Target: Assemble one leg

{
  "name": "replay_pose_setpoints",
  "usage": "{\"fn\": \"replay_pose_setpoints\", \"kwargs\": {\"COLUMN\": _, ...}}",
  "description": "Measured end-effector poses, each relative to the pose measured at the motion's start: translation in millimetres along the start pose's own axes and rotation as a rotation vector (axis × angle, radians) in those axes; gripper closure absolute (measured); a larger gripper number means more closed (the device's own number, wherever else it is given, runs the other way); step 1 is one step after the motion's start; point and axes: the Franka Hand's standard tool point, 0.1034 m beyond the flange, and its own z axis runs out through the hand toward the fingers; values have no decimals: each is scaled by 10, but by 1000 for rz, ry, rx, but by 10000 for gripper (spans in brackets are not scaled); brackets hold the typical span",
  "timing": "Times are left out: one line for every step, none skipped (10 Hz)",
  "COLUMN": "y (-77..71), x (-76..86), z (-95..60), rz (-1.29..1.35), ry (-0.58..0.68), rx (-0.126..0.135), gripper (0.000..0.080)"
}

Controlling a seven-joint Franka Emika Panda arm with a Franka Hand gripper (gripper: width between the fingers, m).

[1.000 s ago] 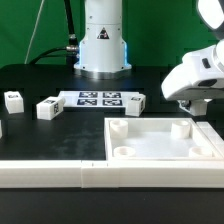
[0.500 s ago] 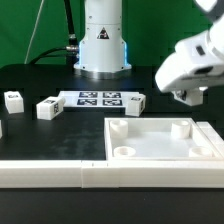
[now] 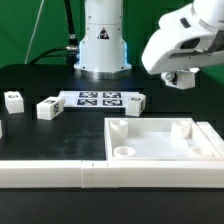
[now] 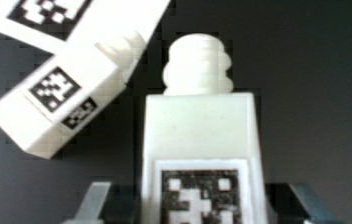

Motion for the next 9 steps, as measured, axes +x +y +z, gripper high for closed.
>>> {"fn": "replay_pose_setpoints", "kwargs": {"y": 18, "x": 64, "z": -31, "rz": 4, "ry": 98, "rx": -5, "gripper": 512}}
{"fn": "replay_pose_setpoints", "kwargs": {"y": 36, "x": 104, "z": -60, "rz": 7, "ry": 240, "rx": -13, "gripper": 512}}
{"fn": "replay_pose_setpoints", "kwargs": {"y": 55, "x": 26, "z": -17, "rz": 7, "ry": 286, "rx": -19, "gripper": 512}}
{"fn": "replay_pose_setpoints", "kwargs": {"y": 201, "x": 90, "z": -113, "rz": -34, "ry": 379, "rx": -32, "gripper": 512}}
{"fn": "replay_pose_setpoints", "kwargs": {"y": 408, "x": 50, "z": -238, "rz": -32, "ry": 469, "rx": -46, "gripper": 512}}
{"fn": "replay_pose_setpoints", "kwargs": {"y": 572, "x": -22, "z": -373, "rz": -33, "ry": 533, "rx": -62, "gripper": 512}}
{"fn": "replay_pose_setpoints", "kwargs": {"y": 650, "x": -6, "z": -484, "rz": -24, "ry": 615, "rx": -73, "gripper": 512}}
{"fn": "replay_pose_setpoints", "kwargs": {"y": 642, "x": 27, "z": -460, "rz": -30, "ry": 728, "rx": -88, "gripper": 512}}
{"fn": "replay_pose_setpoints", "kwargs": {"y": 663, "x": 1, "z": -416, "rz": -38, "ry": 794, "rx": -102, "gripper": 512}}
